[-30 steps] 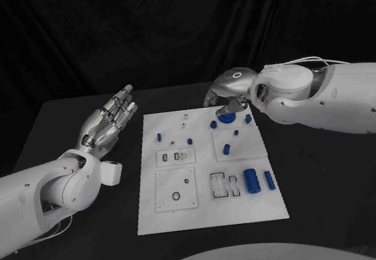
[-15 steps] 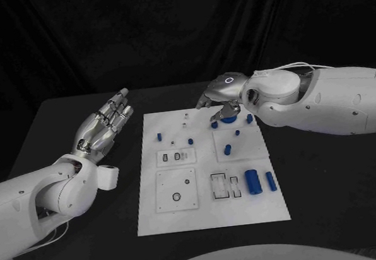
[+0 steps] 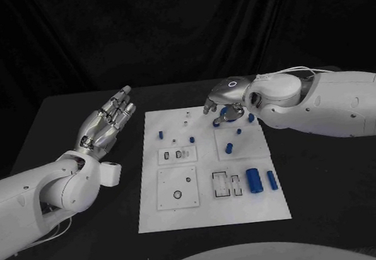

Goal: Assemble the parts on the task board

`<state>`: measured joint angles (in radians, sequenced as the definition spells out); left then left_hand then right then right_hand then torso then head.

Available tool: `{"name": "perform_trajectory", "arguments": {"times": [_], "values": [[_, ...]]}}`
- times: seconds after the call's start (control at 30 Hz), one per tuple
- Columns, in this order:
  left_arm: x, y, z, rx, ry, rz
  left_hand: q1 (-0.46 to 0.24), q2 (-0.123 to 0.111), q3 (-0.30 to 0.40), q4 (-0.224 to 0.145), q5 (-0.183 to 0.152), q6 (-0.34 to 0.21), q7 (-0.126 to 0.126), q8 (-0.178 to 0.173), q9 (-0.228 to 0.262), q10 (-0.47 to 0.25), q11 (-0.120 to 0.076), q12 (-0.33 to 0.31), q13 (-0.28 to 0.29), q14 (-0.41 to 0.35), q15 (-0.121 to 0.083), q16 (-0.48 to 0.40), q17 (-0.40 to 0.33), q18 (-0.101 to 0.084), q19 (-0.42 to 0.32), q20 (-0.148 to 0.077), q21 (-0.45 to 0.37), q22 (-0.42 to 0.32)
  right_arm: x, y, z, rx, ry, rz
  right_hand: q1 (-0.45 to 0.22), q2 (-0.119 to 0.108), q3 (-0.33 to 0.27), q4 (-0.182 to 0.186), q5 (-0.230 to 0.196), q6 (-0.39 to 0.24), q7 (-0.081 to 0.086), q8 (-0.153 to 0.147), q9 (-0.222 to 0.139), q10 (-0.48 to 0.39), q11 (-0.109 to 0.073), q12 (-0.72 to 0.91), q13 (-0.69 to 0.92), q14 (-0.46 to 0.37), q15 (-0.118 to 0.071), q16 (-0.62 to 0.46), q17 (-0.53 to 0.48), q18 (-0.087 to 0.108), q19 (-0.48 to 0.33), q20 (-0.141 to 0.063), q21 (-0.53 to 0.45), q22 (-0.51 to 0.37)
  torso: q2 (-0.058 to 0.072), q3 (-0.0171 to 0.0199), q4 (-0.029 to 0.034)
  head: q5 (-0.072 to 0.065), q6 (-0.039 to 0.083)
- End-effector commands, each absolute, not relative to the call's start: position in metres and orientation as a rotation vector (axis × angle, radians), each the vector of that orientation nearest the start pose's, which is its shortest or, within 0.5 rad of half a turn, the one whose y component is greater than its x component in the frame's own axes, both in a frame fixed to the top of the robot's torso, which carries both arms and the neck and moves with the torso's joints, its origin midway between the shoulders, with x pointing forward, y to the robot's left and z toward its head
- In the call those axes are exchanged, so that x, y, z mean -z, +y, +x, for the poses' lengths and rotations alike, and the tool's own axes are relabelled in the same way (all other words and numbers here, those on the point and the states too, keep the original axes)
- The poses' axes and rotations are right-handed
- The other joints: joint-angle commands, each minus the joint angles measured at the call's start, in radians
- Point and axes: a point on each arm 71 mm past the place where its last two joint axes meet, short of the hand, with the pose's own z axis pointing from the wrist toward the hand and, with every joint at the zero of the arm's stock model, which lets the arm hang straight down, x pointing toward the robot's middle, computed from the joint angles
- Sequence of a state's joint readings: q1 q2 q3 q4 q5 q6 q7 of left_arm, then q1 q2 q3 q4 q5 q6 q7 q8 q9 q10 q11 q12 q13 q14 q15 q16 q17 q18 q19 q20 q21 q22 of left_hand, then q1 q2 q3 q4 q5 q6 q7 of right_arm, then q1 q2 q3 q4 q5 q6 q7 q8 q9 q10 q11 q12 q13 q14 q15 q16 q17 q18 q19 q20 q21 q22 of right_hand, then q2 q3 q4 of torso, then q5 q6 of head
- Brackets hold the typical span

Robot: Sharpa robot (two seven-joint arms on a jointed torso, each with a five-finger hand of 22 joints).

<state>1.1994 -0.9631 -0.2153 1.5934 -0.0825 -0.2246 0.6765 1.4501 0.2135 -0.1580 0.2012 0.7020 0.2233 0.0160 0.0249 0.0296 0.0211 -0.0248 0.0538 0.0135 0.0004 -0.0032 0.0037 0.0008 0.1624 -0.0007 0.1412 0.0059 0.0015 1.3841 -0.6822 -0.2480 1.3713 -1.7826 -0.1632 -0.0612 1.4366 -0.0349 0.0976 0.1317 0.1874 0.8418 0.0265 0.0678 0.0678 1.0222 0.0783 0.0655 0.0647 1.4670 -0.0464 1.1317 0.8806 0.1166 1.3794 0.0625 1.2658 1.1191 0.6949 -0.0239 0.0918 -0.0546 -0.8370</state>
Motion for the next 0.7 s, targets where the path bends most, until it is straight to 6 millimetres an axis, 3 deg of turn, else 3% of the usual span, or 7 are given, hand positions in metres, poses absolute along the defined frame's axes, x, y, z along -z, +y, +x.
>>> {"name": "perform_trajectory", "arguments": {"times": [0.03, 0.2, 0.7], "values": [[0.205, 0.244, 0.444, 1.712, 1.277, -0.843, -0.004, 0.000, 0.006, -0.004, 0.005, -0.002, 0.000, 0.003, -0.001, -0.003, 0.003, -0.005, -0.001, 0.000, 0.005, -0.004, -0.001, 0.017, 0.001, 0.007, -0.006, -0.002, 0.186, -0.162, 0.513, -0.393, 1.670, -0.723, 0.017, -0.002, 0.011, -0.003, 0.010, 0.010, 0.002, 0.002, 0.000, 0.008, 0.001, -0.001, -0.002, 0.010, 0.008, 0.005, 0.002, -0.020, 0.000, 0.007, 0.004, 0.005, -0.002, -0.0009, 0.0004, 0.001, -0.003], [0.206, 0.242, 0.446, 1.722, 1.280, -0.842, -0.005, 0.001, 0.011, -0.006, 0.005, 0.009, 0.012, 0.006, 0.001, -0.005, 0.014, -0.007, -0.001, 0.000, 0.006, -0.004, -0.001, 0.017, 0.001, 0.009, -0.006, -0.002, 0.191, -0.164, 0.514, -0.392, 1.686, -0.712, 0.028, 0.001, 0.029, -0.008, 0.027, 0.035, 0.004, 0.008, 0.003, 0.011, 0.002, -0.002, -0.002, 0.009, 0.008, 0.009, 0.003, -0.021, -0.002, 0.008, 0.009, 0.016, -0.003, -0.0008, 0.0005, 0.002, -0.006], [0.206, 0.241, 0.446, 1.732, 1.285, -0.841, -0.004, 0.001, 0.015, -0.009, 0.006, 0.024, 0.017, 0.009, 0.003, -0.004, 0.019, -0.005, 0.000, 0.000, 0.006, -0.004, -0.001, 0.017, 0.001, 0.014, -0.006, -0.002, 0.203, -0.167, 0.519, -0.397, 1.699, -0.696, 0.024, -0.003, 0.045, 0.000, 0.021, 0.074, 0.020, 0.014, 0.004, 0.019, 0.002, -0.001, -0.002, 0.007, 0.009, 0.013, 0.003, -0.024, 0.000, 0.009, 0.018, 0.034, -0.006, -0.0009, 0.0009, 0.011, -0.020]]}}
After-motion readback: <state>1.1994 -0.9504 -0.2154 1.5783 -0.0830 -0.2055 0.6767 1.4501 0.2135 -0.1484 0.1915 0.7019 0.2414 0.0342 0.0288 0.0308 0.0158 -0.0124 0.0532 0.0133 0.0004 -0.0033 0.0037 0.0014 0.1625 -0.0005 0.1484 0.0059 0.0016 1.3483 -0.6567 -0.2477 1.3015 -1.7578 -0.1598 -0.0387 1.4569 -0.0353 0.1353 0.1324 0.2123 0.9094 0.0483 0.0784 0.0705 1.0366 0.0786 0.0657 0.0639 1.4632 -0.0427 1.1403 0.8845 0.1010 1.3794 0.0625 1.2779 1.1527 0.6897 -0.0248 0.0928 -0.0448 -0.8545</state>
